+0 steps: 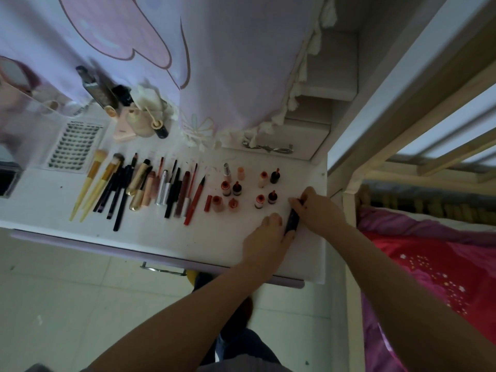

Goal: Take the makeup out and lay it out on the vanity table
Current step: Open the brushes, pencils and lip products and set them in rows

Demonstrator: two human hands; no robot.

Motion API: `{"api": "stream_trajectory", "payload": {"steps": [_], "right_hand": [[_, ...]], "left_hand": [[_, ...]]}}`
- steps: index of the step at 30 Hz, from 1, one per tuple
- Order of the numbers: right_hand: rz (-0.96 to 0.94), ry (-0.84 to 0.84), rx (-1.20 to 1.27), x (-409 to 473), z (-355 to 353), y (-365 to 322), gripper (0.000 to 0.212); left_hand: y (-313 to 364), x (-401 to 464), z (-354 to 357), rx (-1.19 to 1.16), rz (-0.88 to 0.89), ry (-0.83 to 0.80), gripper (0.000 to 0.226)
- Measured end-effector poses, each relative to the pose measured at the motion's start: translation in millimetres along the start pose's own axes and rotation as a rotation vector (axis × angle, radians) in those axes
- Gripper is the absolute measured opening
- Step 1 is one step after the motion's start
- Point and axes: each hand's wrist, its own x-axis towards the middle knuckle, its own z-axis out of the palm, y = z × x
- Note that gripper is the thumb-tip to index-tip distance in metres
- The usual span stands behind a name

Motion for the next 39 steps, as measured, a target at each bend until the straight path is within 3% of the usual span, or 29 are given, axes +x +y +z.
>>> {"api": "stream_trajectory", "payload": {"steps": [2,6,10,13,17,23,29,34,39], "right_hand": [[-0.001,0.012,0.019,-7.0,8.1,-9.5,0.032],[0.076,-0.047,0.278,-19.2,11.8,-20.4,0.021],[0.021,-0.336,0.432,-37.4,-10.3,-23.3,0.031],[-0.12,-0.543,0.375,-60.5,-38.8,-31.1,0.038],[-0.285,-0.65,0.373,-85.4,-63.6,-41.1,0.034],[-0.172,-0.523,0.641,-92.3,-81.1,-6.7,0.024],[-0.05,-0.315,0.815,-90.5,-34.4,-29.4,0.017],[-0.094,-0.03,0.623,-90.3,-3.2,-25.6,0.018],[-0.042,0.058,0.801,-86.5,17.3,-27.1,0.018]], "left_hand": [[5.8,9.0,2.5,0.148,0.041,-0.047,0.034],[-0.7,6.5,-4.4,0.272,0.067,-0.084,0.029],[-13.8,-7.2,-33.8,0.311,0.203,-0.163,0.029],[-15.8,-18.9,-63.7,0.191,0.291,-0.277,0.032],[-7.8,-34.8,-99.6,0.268,0.443,-0.297,0.028],[-48.5,-44.3,-129.6,0.101,0.32,-0.175,0.016],[-43.4,-51.1,-86.9,-0.438,0.073,-0.284,0.009],[-53.0,-45.2,-71.8,-0.363,0.065,-0.117,0.011],[-53.4,-35.6,-63.1,-0.294,0.16,0.087,0.02]]}}
